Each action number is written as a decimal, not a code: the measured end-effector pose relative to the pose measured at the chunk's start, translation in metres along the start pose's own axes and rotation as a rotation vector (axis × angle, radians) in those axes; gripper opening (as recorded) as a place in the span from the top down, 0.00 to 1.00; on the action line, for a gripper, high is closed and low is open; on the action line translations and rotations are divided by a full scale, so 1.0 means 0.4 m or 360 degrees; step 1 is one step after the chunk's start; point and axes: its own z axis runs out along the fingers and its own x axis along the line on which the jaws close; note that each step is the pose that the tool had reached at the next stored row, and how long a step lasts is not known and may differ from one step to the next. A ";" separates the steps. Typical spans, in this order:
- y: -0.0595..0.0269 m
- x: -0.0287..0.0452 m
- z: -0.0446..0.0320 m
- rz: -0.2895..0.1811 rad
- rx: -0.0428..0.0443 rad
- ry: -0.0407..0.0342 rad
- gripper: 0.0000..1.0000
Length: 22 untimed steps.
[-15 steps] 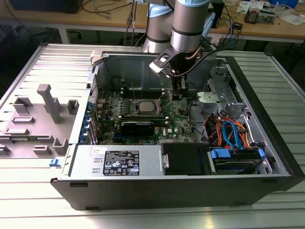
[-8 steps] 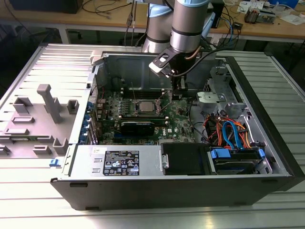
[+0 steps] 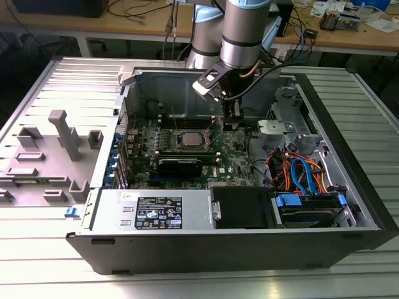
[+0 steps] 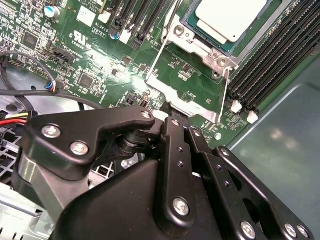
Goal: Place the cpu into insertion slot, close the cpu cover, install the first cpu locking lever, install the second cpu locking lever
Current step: 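Close the cpu cover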
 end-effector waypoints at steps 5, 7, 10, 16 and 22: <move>0.000 0.000 0.000 0.0000 0.0000 0.0000 0.89; -0.002 0.000 0.000 0.0001 0.0000 0.0000 0.89; -0.005 0.000 0.000 0.0000 0.0000 0.0000 0.89; -0.015 0.001 0.000 0.0000 0.0000 0.0000 0.89; -0.025 0.001 0.000 0.0000 0.0000 0.0000 0.89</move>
